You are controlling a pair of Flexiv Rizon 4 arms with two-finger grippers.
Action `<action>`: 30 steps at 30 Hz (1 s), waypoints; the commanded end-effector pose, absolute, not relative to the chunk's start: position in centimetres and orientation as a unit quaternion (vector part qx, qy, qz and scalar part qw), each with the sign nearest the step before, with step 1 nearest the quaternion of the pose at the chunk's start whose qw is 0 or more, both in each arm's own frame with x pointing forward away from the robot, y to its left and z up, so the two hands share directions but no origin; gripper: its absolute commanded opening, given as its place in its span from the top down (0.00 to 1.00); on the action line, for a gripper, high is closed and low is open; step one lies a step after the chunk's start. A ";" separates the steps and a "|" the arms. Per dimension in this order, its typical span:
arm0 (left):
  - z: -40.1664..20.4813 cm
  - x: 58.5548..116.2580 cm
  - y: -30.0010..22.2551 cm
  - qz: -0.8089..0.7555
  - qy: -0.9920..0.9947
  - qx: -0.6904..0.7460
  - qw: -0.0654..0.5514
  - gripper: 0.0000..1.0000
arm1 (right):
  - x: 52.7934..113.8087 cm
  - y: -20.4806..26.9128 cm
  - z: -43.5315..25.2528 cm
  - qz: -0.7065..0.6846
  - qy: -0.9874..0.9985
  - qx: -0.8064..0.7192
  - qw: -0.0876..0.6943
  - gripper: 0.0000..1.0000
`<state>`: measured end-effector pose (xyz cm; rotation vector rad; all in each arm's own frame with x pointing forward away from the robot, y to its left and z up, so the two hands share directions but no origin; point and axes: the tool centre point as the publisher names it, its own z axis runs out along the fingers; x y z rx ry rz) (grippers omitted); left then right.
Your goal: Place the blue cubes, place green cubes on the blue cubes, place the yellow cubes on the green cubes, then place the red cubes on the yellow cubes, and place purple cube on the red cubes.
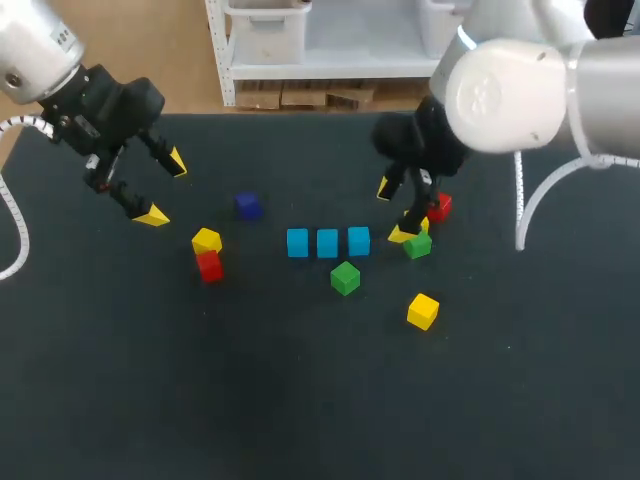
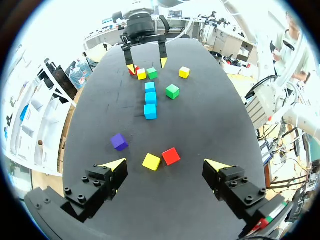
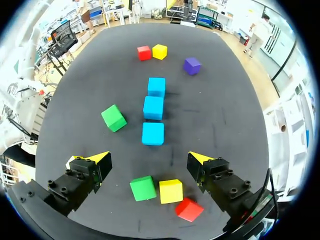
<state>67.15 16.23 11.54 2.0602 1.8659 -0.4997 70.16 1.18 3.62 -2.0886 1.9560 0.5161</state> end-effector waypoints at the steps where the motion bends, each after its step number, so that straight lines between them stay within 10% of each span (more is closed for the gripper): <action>1: 11.5 67.3 16.3 -0.176 0.651 0.721 0.158 0.00 | 71.0 1.4 3.5 0.191 0.664 -0.716 0.101 0.00; 30: 11.5 67.3 16.3 -0.176 0.651 0.721 0.158 0.00 | 71.5 1.5 3.6 0.186 0.638 -0.737 0.125 0.00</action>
